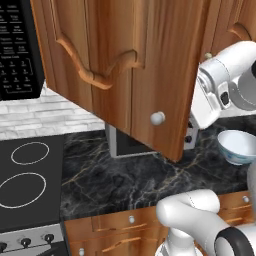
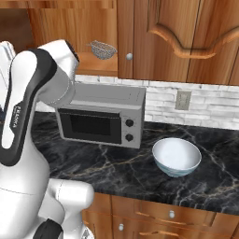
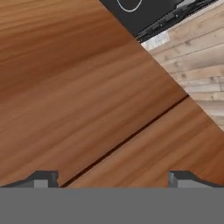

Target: Open the cabinet and setup a tea strainer by placing it in the bowl upright.

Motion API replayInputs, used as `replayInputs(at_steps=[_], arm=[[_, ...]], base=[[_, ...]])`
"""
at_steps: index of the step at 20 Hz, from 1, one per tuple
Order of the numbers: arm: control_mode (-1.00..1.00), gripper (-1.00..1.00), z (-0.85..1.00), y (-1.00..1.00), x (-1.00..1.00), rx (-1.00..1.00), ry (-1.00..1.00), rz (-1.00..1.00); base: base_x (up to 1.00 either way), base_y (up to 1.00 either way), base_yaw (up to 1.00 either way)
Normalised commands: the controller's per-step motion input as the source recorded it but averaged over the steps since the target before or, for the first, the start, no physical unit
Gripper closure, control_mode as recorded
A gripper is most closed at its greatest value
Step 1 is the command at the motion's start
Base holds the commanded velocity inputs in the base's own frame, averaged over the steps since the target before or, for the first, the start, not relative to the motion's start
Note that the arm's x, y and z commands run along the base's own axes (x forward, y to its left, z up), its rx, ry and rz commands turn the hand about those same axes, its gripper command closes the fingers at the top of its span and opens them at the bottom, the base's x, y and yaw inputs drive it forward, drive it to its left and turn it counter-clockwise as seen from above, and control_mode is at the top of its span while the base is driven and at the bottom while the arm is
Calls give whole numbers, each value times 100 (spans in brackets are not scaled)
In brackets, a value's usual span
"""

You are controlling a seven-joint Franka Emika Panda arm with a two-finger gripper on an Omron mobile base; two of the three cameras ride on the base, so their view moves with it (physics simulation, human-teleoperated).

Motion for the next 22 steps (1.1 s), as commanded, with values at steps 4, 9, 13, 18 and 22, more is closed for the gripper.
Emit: replayInputs(at_steps=[4, 9, 13, 18, 22], arm=[[-100, -100, -27, 63, 0, 0, 9, 4], [-100, -100, -21, 62, 0, 0, 9, 2], [-100, -100, -8, 43, 0, 0, 1, 0], [-100, -100, 0, 36, 0, 0, 0, 0], [-100, -100, 0, 34, 0, 0, 0, 0]], base=[[0, 0, 0], [0, 0, 0], [0, 0, 0], [0, 0, 0], [0, 0, 0]])
